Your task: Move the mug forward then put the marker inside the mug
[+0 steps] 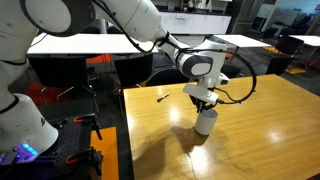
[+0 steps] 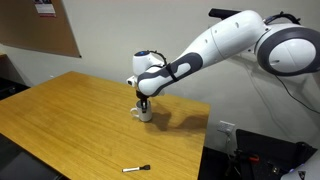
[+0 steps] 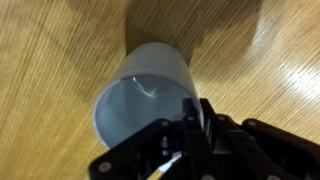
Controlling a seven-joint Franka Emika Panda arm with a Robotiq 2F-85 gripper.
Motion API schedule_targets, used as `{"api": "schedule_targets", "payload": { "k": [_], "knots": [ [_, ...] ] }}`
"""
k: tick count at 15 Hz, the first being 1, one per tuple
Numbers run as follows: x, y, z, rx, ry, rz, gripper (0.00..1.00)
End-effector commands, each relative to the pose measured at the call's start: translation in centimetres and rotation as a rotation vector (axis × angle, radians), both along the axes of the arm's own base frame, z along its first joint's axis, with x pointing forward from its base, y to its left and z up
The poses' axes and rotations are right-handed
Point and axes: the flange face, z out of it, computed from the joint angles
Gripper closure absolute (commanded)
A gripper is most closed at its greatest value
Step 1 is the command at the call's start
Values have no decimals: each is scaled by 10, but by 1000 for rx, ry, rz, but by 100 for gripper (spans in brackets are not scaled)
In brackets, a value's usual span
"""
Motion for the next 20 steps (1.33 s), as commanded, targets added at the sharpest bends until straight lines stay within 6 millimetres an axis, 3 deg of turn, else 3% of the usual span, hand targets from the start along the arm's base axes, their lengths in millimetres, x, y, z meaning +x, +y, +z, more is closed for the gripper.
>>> {"api": "schedule_targets", "payload": {
  "k": [1,13,14,15,16,20],
  "knots": [
    [4,2,13,7,-10,34,98],
    [2,-2,16,-3,-15,8,98],
    [2,-3,16,-4,-15,6,93],
    [2,-5,16,-6,-17,2,66],
    [1,-6,17,-7,-18,-1,64],
    [3,-11,25,-11,-37,-13,36]
  ]
}}
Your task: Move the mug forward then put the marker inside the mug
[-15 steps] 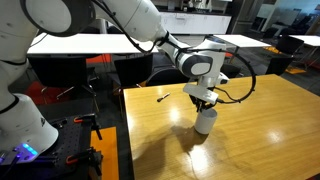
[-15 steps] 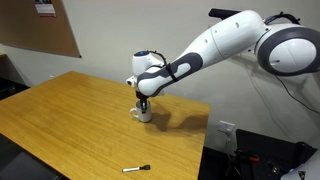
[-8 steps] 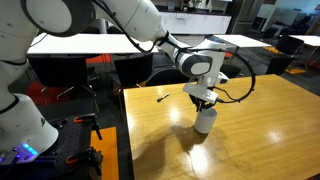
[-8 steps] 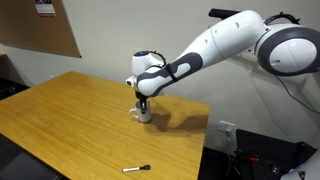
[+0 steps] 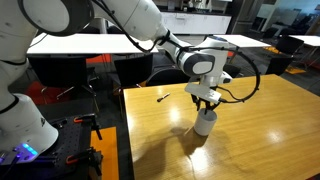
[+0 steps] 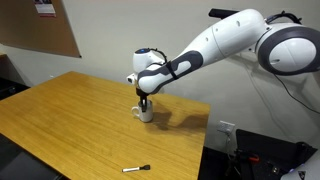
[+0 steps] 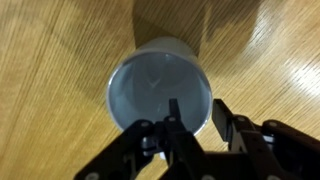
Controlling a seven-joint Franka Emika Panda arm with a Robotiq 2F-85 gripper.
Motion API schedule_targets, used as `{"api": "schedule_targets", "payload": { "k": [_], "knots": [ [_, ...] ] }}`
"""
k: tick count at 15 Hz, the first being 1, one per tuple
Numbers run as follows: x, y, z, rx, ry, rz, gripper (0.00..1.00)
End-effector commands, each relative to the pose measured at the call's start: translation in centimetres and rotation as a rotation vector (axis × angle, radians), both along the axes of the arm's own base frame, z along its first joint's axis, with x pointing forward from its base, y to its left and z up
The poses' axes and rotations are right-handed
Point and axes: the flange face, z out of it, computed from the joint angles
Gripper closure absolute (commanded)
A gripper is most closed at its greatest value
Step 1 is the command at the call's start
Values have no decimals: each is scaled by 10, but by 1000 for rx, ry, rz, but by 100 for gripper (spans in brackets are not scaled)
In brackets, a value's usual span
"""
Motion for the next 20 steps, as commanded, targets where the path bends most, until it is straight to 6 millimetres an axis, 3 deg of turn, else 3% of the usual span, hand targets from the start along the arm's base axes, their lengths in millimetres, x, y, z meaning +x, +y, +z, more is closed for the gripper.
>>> {"api": "schedule_targets", "payload": {
  "k": [1,6,9,15,20],
  "knots": [
    [0,-5,17,-8,-21,-10,27],
    [-4,-6,27,-15,-24,-22,21],
    [-10,-3,38,-25,-30,-38,0],
    [-28,14,67,-35,-44,-50,0],
    [-47,48,81,-19,-36,-7,0]
  ]
}}
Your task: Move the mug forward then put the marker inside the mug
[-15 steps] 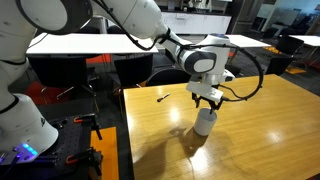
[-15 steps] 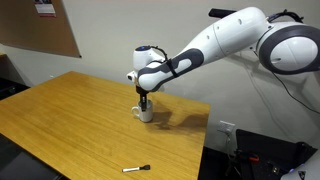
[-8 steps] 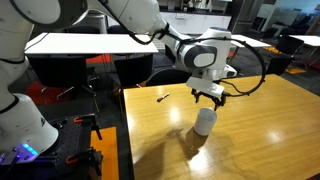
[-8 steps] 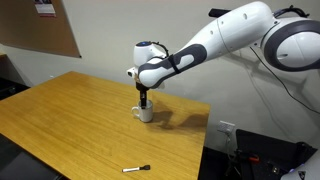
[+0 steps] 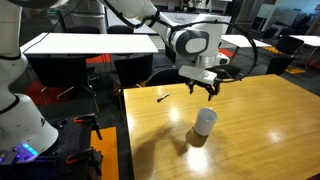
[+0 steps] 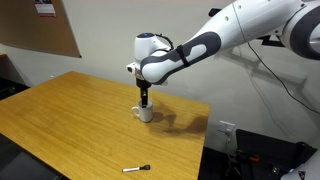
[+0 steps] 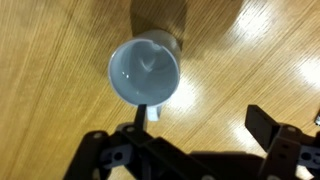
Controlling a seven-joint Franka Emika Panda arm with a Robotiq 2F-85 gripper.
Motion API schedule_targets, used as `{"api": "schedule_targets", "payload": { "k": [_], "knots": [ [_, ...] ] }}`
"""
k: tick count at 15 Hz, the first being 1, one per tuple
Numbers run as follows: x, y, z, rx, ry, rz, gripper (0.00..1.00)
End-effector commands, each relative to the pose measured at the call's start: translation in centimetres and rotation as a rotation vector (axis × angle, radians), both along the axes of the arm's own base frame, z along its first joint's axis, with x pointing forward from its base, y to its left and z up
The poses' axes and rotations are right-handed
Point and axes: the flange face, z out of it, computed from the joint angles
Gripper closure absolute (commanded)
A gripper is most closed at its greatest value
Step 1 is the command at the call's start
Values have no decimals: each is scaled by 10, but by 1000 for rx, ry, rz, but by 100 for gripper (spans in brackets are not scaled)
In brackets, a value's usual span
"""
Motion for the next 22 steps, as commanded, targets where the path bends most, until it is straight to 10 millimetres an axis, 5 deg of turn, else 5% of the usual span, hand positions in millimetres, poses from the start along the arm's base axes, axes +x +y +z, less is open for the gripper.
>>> {"api": "schedule_targets", "payload": {
  "k": [1,15,22],
  "knots": [
    [-27,27,12,-3,24,-5,0],
    [-70,130,-12,6,114,13,0],
    [-60,129,-24,25,112,19,0]
  ]
}}
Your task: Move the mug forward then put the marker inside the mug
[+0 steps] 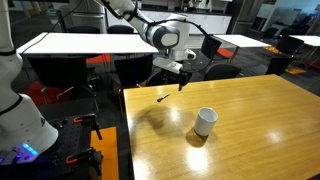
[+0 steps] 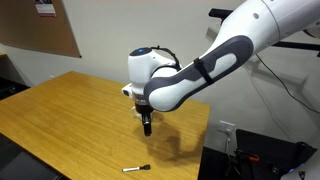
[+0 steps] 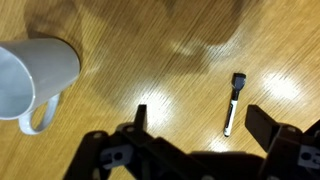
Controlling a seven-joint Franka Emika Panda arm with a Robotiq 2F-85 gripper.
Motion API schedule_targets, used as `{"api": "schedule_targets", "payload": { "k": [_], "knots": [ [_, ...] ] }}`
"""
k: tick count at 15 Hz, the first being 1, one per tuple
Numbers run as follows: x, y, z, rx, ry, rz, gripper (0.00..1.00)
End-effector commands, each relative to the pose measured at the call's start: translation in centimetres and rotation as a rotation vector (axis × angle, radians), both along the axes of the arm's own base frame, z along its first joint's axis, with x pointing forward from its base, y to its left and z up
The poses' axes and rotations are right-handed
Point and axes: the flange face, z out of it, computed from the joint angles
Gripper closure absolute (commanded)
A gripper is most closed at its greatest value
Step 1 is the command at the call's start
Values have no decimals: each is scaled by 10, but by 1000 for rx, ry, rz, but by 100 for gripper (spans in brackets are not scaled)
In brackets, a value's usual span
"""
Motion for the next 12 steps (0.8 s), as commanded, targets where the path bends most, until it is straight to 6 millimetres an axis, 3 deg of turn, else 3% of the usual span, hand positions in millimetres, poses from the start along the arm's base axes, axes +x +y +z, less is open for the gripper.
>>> {"api": "schedule_targets", "payload": {
  "k": [1,12],
  "knots": [
    [0,0,0,0,1,0,0],
    [8,37,-34,47,-18,22,0]
  ]
}}
